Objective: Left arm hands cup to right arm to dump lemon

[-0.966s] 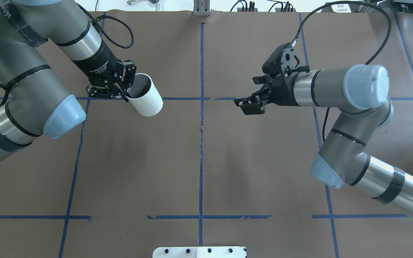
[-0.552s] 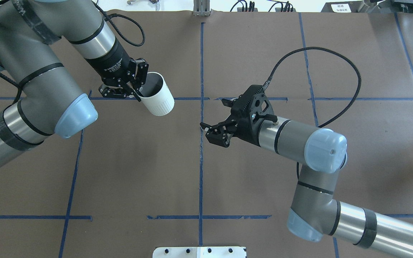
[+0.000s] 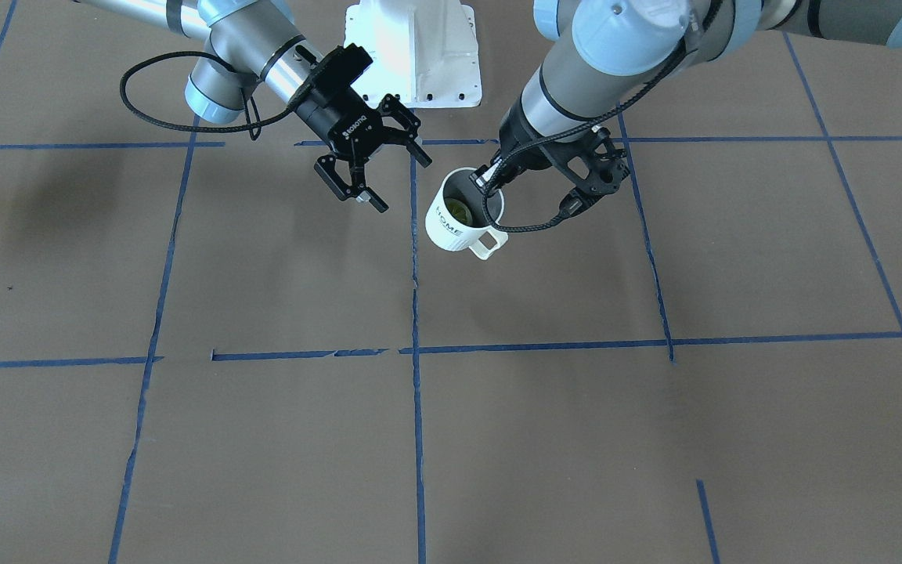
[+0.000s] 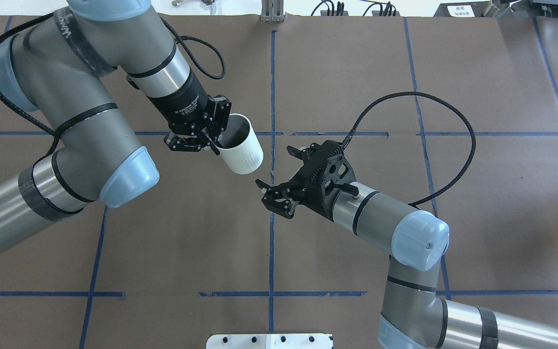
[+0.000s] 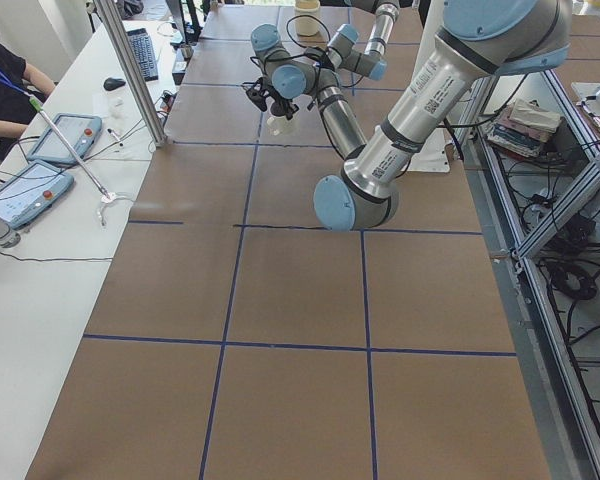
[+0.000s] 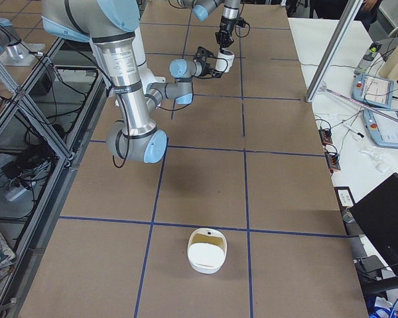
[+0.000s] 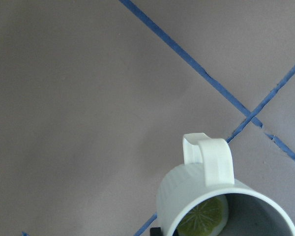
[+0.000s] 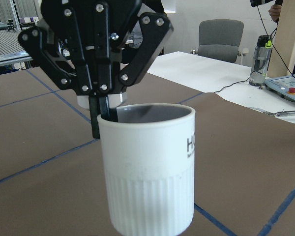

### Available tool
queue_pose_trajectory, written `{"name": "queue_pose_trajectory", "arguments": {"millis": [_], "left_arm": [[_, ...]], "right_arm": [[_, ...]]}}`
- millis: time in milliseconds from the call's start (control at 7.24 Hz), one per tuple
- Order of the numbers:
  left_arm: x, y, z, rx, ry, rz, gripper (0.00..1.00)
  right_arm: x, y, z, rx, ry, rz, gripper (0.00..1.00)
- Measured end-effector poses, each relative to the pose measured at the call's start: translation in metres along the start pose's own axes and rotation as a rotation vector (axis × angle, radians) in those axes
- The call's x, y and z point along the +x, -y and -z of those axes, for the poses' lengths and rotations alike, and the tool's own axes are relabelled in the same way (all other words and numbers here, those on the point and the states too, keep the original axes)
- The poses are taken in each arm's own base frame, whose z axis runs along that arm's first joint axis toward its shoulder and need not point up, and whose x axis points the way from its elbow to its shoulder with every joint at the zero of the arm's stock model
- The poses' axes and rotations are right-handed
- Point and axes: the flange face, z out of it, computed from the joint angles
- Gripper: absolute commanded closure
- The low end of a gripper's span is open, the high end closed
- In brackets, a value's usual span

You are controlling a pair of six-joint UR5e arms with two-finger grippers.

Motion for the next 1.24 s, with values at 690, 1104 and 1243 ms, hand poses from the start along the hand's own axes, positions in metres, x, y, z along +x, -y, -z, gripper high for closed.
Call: {"name": "queue_pose_trajectory", "arguments": {"millis": [690,1104,1243], "left_arm": [[0.011,-0.045,-0.011,-0.049,-0.012,0.01,1.0],[0.009,-0.057,-0.013,-0.066,-0.019,0.011,1.0],[0.009,-0.058,-0.013,-0.068,-0.021,0.009,1.0]], "right_arm": [[-0.002,-0.001,0.0,0.005,-0.009,0.004,0.01],[-0.002,-0.001,0.0,0.004,-0.009,0.004,0.01],[-0.002,-0.001,0.0,0.004,-0.009,0.004,0.01]]}}
